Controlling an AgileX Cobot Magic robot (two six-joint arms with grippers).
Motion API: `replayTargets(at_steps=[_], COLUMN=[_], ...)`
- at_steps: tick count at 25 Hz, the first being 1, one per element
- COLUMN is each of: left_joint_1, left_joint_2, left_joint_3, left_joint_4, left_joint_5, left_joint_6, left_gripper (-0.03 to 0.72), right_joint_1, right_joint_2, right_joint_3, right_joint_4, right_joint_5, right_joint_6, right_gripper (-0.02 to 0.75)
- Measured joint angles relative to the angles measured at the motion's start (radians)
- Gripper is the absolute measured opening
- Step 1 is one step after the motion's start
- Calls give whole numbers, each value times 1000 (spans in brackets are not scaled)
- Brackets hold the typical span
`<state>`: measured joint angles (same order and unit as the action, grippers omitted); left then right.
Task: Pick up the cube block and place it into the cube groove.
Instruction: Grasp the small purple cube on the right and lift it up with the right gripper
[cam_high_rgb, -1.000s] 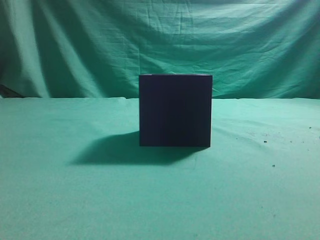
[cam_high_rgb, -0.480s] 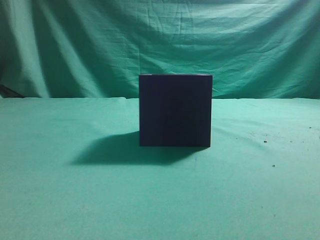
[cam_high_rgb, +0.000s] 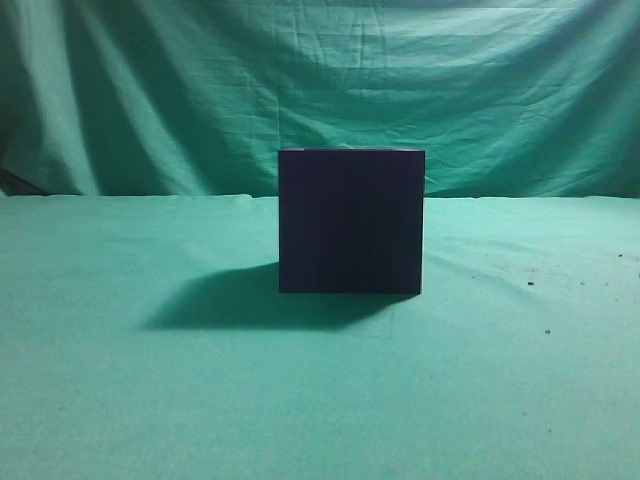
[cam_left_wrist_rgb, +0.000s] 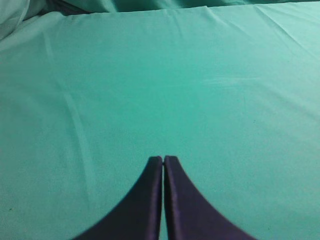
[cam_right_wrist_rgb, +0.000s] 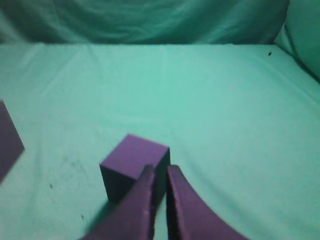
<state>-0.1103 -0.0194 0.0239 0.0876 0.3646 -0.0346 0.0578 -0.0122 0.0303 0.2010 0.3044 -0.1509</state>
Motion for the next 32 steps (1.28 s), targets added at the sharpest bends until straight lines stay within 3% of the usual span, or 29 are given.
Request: replayTargets(at_steps=[7,9,14,24,30,31,32], left_joint_1=[0,0,0,0,0,0,0], left_joint_2=[0,0,0,0,0,0,0], left_joint_3=[0,0,0,0,0,0,0], left_joint_4=[0,0,0,0,0,0,0], left_joint_5=[0,0,0,0,0,0,0], left_joint_6=[0,0,0,0,0,0,0], left_gripper=[0,0,0,0,0,0,0], right_joint_1=[0,0,0,0,0,0,0], right_joint_2=[0,0,80,598,834,877,914], right_joint_3=[0,-11,-190,-503,-687,-727,-759], right_joint_4=[266,295,308,280,264,246,221], right_joint_5=[-336,-353,-141,416,641,675,704], right_joint_6=[69,74,-9,-89,-181,-159,-113], right_gripper=[48,48,48,48,48,0,0])
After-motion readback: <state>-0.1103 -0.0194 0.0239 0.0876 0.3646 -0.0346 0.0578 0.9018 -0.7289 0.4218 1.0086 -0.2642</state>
